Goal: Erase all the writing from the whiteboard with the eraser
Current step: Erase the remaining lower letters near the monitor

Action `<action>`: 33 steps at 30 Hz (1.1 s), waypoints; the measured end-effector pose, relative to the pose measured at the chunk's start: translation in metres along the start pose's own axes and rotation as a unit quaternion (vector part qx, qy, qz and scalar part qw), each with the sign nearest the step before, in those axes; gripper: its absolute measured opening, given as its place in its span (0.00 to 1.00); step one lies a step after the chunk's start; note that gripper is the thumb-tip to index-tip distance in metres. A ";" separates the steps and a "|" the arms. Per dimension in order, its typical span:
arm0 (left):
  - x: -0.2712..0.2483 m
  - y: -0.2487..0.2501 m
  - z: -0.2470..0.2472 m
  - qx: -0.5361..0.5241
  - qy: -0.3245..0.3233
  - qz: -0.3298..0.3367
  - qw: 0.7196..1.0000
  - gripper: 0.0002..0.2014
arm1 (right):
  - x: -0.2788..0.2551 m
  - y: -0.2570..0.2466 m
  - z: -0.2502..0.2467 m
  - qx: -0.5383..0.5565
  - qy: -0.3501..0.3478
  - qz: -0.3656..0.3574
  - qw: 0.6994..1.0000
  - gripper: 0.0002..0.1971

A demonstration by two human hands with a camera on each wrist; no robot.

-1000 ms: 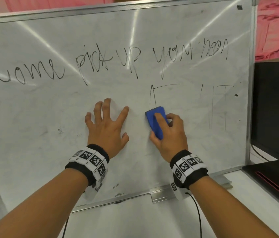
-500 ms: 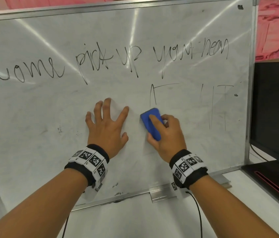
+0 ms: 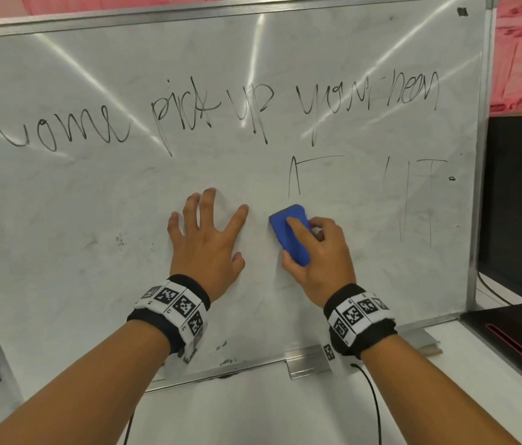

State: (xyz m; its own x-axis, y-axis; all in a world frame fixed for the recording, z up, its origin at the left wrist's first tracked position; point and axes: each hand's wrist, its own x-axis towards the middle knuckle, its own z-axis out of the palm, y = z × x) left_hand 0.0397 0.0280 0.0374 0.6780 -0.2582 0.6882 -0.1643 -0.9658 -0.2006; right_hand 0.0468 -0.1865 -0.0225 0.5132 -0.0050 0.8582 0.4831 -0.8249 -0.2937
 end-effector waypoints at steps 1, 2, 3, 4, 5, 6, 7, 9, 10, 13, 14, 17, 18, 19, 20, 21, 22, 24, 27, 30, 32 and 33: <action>0.000 -0.001 0.000 0.000 -0.001 0.000 1.000 0.40 | -0.001 0.004 -0.002 -0.001 0.001 0.001 1.000 0.30; 0.000 -0.001 0.000 0.001 -0.002 0.001 1.000 0.40 | 0.000 0.008 -0.005 -0.001 0.013 0.008 1.000 0.29; 0.000 -0.001 0.000 0.001 -0.002 0.002 1.000 0.40 | 0.003 0.012 -0.008 0.000 0.032 0.022 0.999 0.28; -0.001 -0.001 0.000 0.001 -0.002 0.004 1.000 0.40 | 0.007 0.016 -0.011 0.003 0.053 0.039 0.998 0.28; -0.001 -0.001 0.000 0.001 -0.002 0.005 1.000 0.40 | 0.013 0.018 -0.013 0.006 0.069 0.056 0.996 0.28; -0.001 -0.001 0.000 0.000 -0.001 0.006 1.000 0.40 | 0.019 0.017 -0.014 0.006 0.080 0.070 0.994 0.28; -0.001 -0.001 0.000 0.000 -0.001 0.006 1.000 0.40 | 0.023 0.014 -0.013 0.005 0.084 0.078 0.993 0.28; -0.001 0.000 0.000 0.001 -0.001 0.003 1.000 0.40 | 0.025 0.003 -0.008 0.007 0.074 0.062 0.995 0.29; -0.001 0.000 0.001 0.000 -0.001 0.000 1.000 0.40 | 0.022 -0.002 -0.005 0.006 0.059 0.037 0.998 0.29; -0.001 -0.001 0.002 -0.001 0.000 0.001 1.000 0.41 | 0.009 0.000 0.000 -0.004 0.022 -0.018 1.000 0.31; -0.001 -0.001 0.002 0.000 0.000 0.002 1.000 0.41 | 0.007 0.003 -0.001 0.006 0.030 -0.007 1.000 0.31; -0.003 -0.003 0.001 0.004 -0.003 0.006 1.000 0.41 | 0.015 0.012 -0.009 0.025 0.083 0.063 0.994 0.30; -0.004 -0.003 0.001 0.005 -0.005 0.009 1.000 0.41 | 0.020 0.011 -0.010 0.025 0.097 0.085 0.991 0.30; -0.004 -0.003 0.001 0.006 -0.007 0.010 1.000 0.42 | 0.024 0.009 -0.009 0.024 0.107 0.100 0.989 0.30; -0.005 -0.004 0.001 0.007 -0.008 0.012 1.000 0.42 | 0.028 0.005 -0.008 0.023 0.113 0.102 0.988 0.30; -0.005 -0.004 0.002 0.009 -0.008 0.013 1.000 0.42 | 0.028 -0.001 -0.005 0.021 0.111 0.089 0.990 0.29; -0.005 -0.004 0.002 0.010 -0.007 0.013 1.000 0.42 | 0.026 -0.005 -0.003 0.016 0.097 0.062 0.993 0.29; -0.005 -0.004 0.002 0.010 -0.002 0.012 1.000 0.41 | 0.016 -0.009 0.002 -0.003 0.050 -0.001 0.999 0.30; -0.005 -0.005 0.003 0.009 -0.003 0.013 1.000 0.42 | 0.004 0.005 -0.004 0.002 0.032 0.012 0.999 0.30; -0.005 -0.006 0.002 0.010 -0.012 0.016 1.000 0.43 | 0.011 0.019 -0.017 0.020 0.071 0.099 0.992 0.29; -0.005 -0.006 0.001 0.012 -0.013 0.016 1.000 0.43 | 0.024 0.019 -0.021 0.019 0.094 0.125 0.987 0.29; -0.005 -0.005 0.001 0.012 -0.013 0.016 1.000 0.43 | 0.030 0.016 -0.021 0.020 0.097 0.127 0.987 0.29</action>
State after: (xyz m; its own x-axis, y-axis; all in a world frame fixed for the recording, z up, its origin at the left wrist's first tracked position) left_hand 0.0380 0.0345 0.0340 0.6915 -0.2878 0.6626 -0.1690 -0.9562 -0.2389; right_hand 0.0549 -0.2116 0.0079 0.4769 -0.3200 0.8186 0.3858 -0.7607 -0.5220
